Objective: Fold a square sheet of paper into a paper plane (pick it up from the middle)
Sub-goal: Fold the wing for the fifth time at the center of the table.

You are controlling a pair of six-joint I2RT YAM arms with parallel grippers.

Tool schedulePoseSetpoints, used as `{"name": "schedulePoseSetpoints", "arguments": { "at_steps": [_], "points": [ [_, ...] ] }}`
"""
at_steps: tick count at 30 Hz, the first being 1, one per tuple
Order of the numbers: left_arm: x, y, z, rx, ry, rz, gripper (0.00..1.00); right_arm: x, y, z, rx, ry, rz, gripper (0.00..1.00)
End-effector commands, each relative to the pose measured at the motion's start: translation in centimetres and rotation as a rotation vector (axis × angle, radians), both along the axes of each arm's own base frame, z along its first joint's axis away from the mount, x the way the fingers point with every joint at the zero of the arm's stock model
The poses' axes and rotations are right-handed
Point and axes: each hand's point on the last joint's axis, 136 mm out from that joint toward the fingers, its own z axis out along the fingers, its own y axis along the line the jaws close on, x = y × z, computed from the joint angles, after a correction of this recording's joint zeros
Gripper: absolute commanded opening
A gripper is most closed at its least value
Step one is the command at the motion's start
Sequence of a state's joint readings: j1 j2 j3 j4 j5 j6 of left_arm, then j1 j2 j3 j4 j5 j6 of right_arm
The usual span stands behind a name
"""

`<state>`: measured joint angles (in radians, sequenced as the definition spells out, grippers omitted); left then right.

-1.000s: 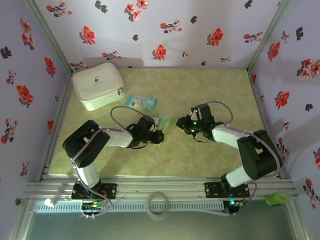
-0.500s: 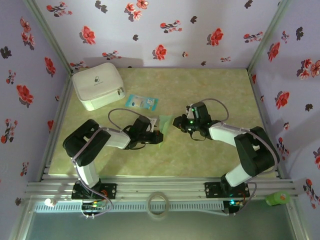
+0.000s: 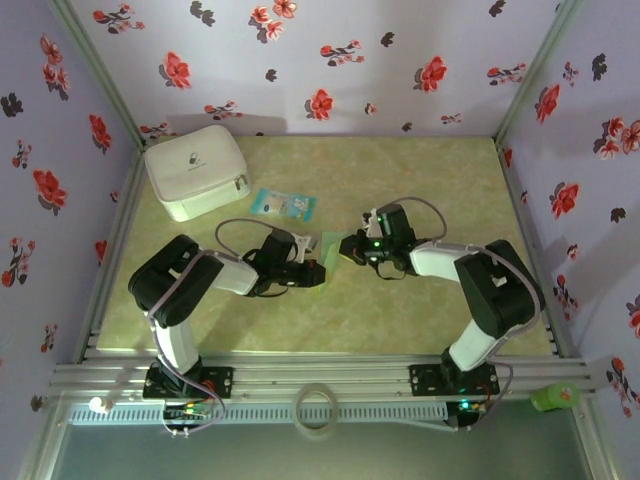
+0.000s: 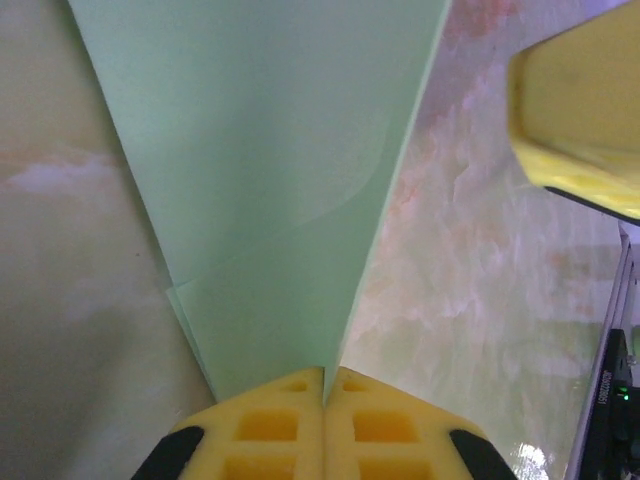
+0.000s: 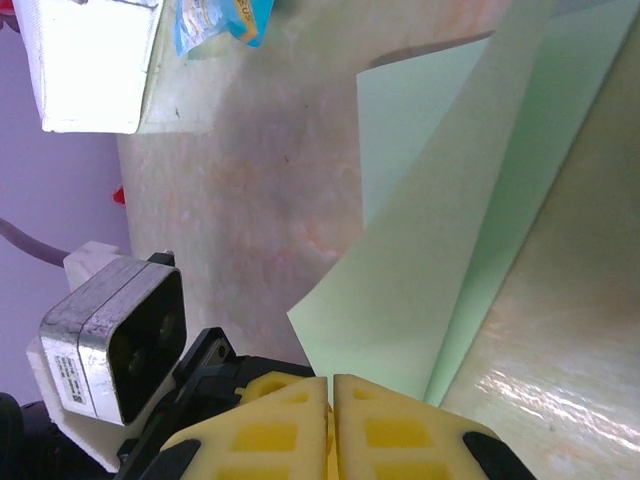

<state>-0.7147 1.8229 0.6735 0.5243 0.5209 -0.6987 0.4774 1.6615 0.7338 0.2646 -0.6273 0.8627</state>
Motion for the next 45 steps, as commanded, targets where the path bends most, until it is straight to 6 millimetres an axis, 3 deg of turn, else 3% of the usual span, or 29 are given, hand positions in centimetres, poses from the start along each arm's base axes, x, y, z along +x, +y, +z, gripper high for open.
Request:
{"name": "schedulePoseSetpoints", "arguments": {
  "at_steps": [1,18,45],
  "points": [
    [-0.6,0.3,-1.4,0.003,0.064,0.0,0.0,0.6,1.4,0.9,0.035,-0.045,0.066,0.1],
    [-0.7,0.5,-2.5,0.007,0.138,0.042,0.0,1.2,1.9,-1.8,-0.008,-0.01,0.118,0.08],
    [-1.1,1.4,-3.8,0.086,0.222,0.078,0.0,2.6,1.8,-3.6,0.014,0.027,0.097,0.09]
  ]
}}
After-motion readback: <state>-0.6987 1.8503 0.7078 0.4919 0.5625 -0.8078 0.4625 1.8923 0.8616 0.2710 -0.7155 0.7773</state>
